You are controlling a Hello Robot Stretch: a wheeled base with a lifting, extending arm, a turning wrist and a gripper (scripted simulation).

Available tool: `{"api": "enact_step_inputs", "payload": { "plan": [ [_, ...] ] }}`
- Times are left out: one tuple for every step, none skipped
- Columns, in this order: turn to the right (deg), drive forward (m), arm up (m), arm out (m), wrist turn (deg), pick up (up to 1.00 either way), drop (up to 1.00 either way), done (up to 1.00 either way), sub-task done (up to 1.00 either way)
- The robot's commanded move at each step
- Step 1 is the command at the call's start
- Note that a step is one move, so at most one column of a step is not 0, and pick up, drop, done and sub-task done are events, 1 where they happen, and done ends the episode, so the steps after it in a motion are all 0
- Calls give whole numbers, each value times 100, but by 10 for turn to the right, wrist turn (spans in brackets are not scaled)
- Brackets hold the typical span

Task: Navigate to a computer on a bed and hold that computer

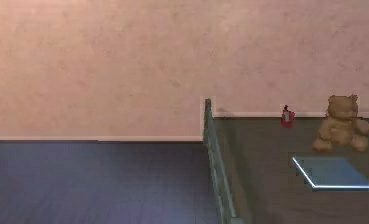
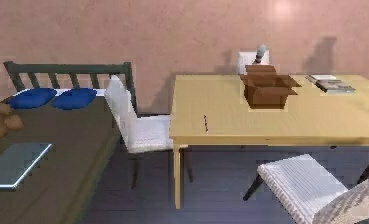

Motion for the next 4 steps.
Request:
{"api": "enact_step_inputs", "payload": {
  "plan": [
    [450, 0, 0, 0, 0, 0, 0, 0, 0],
    [210, 0, 0, 0, 0, 0, 0, 0, 0],
    [0, 90, 0, 0, 0, 0, 0, 0, 0],
    [-450, 0, 0, 0, 0, 0, 0, 0, 0]
  ]
}}
